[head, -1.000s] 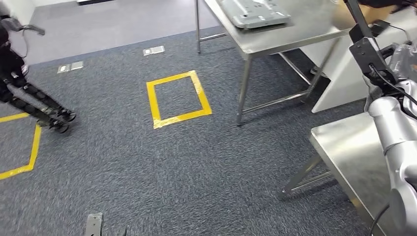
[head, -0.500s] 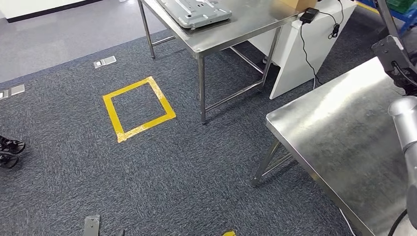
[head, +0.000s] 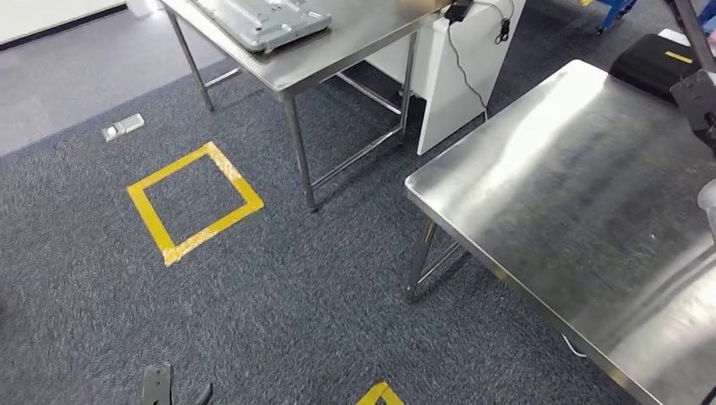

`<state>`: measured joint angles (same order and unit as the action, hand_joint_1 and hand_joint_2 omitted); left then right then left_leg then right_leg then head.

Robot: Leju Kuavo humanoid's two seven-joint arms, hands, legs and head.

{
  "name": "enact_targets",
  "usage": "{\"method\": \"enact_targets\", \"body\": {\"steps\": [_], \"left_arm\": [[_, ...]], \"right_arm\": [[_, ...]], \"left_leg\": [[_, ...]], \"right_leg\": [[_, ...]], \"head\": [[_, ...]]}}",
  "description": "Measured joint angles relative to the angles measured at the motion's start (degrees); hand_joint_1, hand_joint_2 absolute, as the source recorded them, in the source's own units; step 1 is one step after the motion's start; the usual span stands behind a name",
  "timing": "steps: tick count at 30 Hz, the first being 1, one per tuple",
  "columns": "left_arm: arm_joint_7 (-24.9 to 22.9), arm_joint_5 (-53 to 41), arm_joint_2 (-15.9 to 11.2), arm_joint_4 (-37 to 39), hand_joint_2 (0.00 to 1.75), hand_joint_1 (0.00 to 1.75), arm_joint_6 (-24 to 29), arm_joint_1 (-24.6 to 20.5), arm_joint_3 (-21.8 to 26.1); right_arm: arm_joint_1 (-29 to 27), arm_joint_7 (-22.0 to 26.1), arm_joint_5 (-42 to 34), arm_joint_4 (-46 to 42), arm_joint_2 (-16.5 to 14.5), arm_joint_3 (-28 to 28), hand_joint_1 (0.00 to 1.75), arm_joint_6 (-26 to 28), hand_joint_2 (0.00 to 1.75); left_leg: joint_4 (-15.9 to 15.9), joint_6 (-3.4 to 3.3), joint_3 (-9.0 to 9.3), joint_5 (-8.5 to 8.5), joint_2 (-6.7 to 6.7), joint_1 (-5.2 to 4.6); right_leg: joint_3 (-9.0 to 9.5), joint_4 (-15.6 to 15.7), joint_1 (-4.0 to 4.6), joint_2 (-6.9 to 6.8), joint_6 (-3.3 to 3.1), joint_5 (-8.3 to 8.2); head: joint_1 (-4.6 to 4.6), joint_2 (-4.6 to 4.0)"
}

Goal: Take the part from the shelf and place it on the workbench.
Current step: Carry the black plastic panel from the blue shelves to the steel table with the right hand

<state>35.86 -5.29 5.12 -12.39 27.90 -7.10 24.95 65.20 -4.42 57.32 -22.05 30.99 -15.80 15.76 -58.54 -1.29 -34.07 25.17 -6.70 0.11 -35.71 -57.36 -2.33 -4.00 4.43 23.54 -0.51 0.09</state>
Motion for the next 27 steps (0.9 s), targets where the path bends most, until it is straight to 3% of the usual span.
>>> {"method": "enact_targets", "body": {"steps": [2,4,6,8,9,10,11,13,15,16,17,19,21,23,24,25,27], "left_arm": [[1.34,0.10,0.16,-0.01,1.75,0.00,0.36,-0.14,0.26],[2.23,0.39,0.27,-0.02,1.75,0.00,0.28,-0.17,0.56],[3.03,0.55,0.38,-0.02,1.75,0.00,0.22,-0.06,0.88],[3.48,0.54,0.41,-0.02,1.75,0.00,0.23,0.01,1.07],[3.54,0.53,0.43,-0.02,1.75,0.00,0.26,0.01,1.13],[3.56,0.52,0.44,-0.02,1.75,0.00,0.27,0.01,1.19],[3.57,0.51,0.45,-0.02,1.75,0.00,0.26,0.00,1.22],[3.59,0.50,0.31,-0.03,1.75,0.00,0.27,0.02,1.28],[3.62,0.51,0.08,-0.04,1.75,0.00,0.36,0.00,1.37],[3.63,0.54,0.05,-0.05,1.75,0.00,0.50,-0.06,1.43],[3.64,0.56,0.08,-0.06,1.75,0.00,0.67,-0.20,1.51],[3.64,0.59,0.28,-0.09,1.75,0.00,1.02,-0.43,1.67],[3.63,0.58,0.43,-0.10,1.75,0.00,1.05,-0.39,1.76],[3.63,0.60,0.55,-0.09,1.75,0.00,0.83,-0.25,1.81],[3.61,0.60,0.64,-0.09,1.75,0.00,0.61,-0.21,1.82],[3.56,0.60,0.73,-0.09,1.75,0.00,0.42,-0.20,1.83],[3.44,0.60,0.83,-0.09,1.75,0.00,-0.11,-0.18,1.84]], "right_arm": [[-0.32,-0.49,0.57,0.22,0.51,0.00,1.75,-0.60,1.75],[-0.30,-0.84,1.07,0.39,0.97,0.00,1.75,-1.35,1.75],[-0.22,-0.98,1.31,0.46,1.05,0.00,1.75,-2.00,1.75],[-0.41,-1.00,1.42,0.64,0.97,0.00,1.75,-2.36,1.75],[-0.52,-1.02,1.44,0.75,0.96,0.00,1.75,-2.44,1.75],[-0.60,-1.05,1.46,0.84,0.97,0.00,1.75,-2.47,1.75],[-0.65,-1.09,1.46,0.89,1.00,0.00,1.75,-2.47,1.75],[-0.78,-1.21,1.47,1.00,1.01,0.00,1.75,-2.47,1.75],[-1.09,-1.32,1.47,1.18,0.96,0.00,1.75,-2.48,1.75],[-1.25,-1.37,1.51,1.25,1.04,0.00,1.75,-2.49,1.75],[-1.43,-1.42,1.60,1.28,1.25,0.00,1.75,-2.49,1.75],[-1.36,-1.47,2.06,1.29,1.72,-0.01,1.75,-2.37,1.75],[-0.91,-1.52,2.60,1.31,1.82,-0.02,1.75,-2.20,1.75],[-0.84,-1.55,2.97,1.41,1.66,-0.03,1.75,-2.14,1.75],[-0.95,-1.56,3.13,1.49,1.58,-0.04,1.75,-2.14,1.75],[-1.04,-1.57,3.28,1.58,1.51,-0.04,1.75,-2.14,1.75],[-0.99,-1.58,3.56,1.67,1.40,-0.04,1.75,-2.15,1.75]], "left_leg": [[-0.36,0.37,0.12,0.43,-0.65,0.41],[-3.08,0.75,-0.83,2.47,1.74,1.01],[-10.10,0.80,-3.86,6.23,5.16,1.14],[-16.82,0.36,-7.39,8.48,6.27,0.87],[-17.60,-0.10,-8.12,8.09,6.45,0.66],[-16.14,-0.76,-7.79,6.65,6.68,0.38],[-12.66,-1.66,-6.40,4.44,7.38,-0.01],[-4.92,-3.83,-2.92,0.77,10.22,-0.82],[-1.49,-5.14,-1.20,-0.37,11.73,-1.40],[-1.21,-5.31,-0.98,-0.48,11.18,-1.58],[-0.24,-5.50,-0.53,-0.93,10.64,-1.54],[2.28,-5.43,0.61,-2.27,9.63,-1.29],[3.90,-5.08,1.15,-3.24,8.70,-0.97],[4.03,-4.71,0.89,-3.42,7.84,-0.57],[3.97,-4.32,0.73,-3.45,7.45,-0.26],[3.84,-3.84,0.52,-3.46,7.17,0.08],[2.82,-2.48,-0.16,-3.13,6.65,0.80]], "right_leg": [[-0.24,-0.20,-0.15,1.70,-1.10,-0.10],[-0.32,-0.28,-0.16,3.22,-1.91,-0.22],[-0.32,-0.26,0.05,4.77,-2.42,-0.36],[-0.33,-0.27,0.56,6.54,-2.72,-0.45],[-0.33,-0.26,0.84,7.43,-2.84,-0.50],[-0.34,-0.25,1.11,8.31,-2.98,-0.58],[-0.35,-0.23,1.31,9.14,-3.11,-0.66],[-0.39,-0.12,1.43,10.67,-3.26,-0.87],[-0.46,0.05,1.18,11.84,-3.09,-1.08],[-0.47,0.29,1.13,12.38,-2.83,-1.26],[-0.52,0.51,1.14,12.43,-2.64,-1.47],[-1.31,-0.24,1.50,9.69,-2.51,-1.01],[-3.88,-5.22,1.48,5.94,-2.74,1.52],[-6.98,-12.11,0.82,4.91,-2.31,4.22],[-7.55,-13.70,0.36,4.74,-1.65,4.64],[-7.07,-13.25,-0.15,4.58,-0.77,4.32],[-2.99,-6.45,-1.33,3.91,1.42,2.16]], "head": [[-0.32,0.01],[-0.40,0.02],[-0.55,0.01],[-0.65,0.01],[-0.64,0.00],[-0.63,0.00],[-0.64,0.01],[-0.56,0.00],[-0.51,-0.01],[-0.54,-0.01],[-0.57,-0.01],[-0.36,0.00],[-0.02,0.00],[0.12,0.01],[0.17,0.00],[0.17,0.00],[0.21,0.00]]}}
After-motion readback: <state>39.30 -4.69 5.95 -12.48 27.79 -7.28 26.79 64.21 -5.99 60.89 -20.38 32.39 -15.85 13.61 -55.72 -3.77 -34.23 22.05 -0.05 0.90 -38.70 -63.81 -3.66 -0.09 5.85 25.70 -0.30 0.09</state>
